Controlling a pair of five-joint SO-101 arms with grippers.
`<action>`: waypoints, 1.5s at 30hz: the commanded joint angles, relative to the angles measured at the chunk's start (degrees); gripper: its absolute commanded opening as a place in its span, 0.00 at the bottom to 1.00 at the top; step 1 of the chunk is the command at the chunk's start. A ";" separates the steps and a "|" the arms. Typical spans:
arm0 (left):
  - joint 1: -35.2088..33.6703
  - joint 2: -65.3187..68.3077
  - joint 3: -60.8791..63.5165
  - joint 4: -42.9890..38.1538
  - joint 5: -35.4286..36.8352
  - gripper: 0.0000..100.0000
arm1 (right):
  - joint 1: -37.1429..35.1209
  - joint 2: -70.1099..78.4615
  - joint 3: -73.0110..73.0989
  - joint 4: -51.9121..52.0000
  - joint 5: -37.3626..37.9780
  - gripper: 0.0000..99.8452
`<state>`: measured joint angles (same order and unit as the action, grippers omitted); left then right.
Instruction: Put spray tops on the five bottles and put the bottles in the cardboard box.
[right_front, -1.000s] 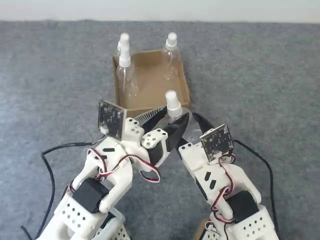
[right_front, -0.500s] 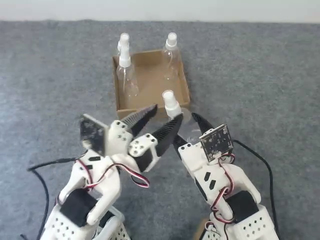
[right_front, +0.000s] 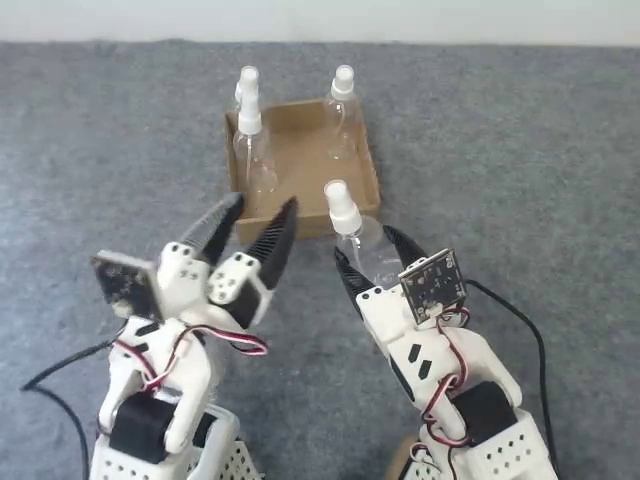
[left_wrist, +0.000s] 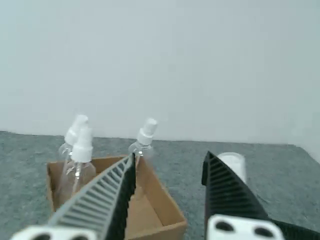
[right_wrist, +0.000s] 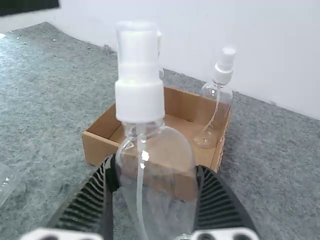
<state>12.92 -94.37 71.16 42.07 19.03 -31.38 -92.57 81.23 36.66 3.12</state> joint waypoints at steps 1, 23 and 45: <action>-8.18 -6.59 3.12 0.26 -0.44 0.20 | 1.10 -0.75 -2.29 -1.98 0.18 0.02; -17.05 -10.11 18.68 -1.85 -2.20 0.20 | 1.10 -0.75 -2.64 -1.98 0.62 0.02; -23.30 -10.11 22.90 -9.49 -5.63 0.20 | 1.01 17.45 -21.10 -8.04 0.18 0.02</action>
<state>-10.02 -103.43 94.37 34.51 14.11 -31.38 -87.03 70.07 30.33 3.12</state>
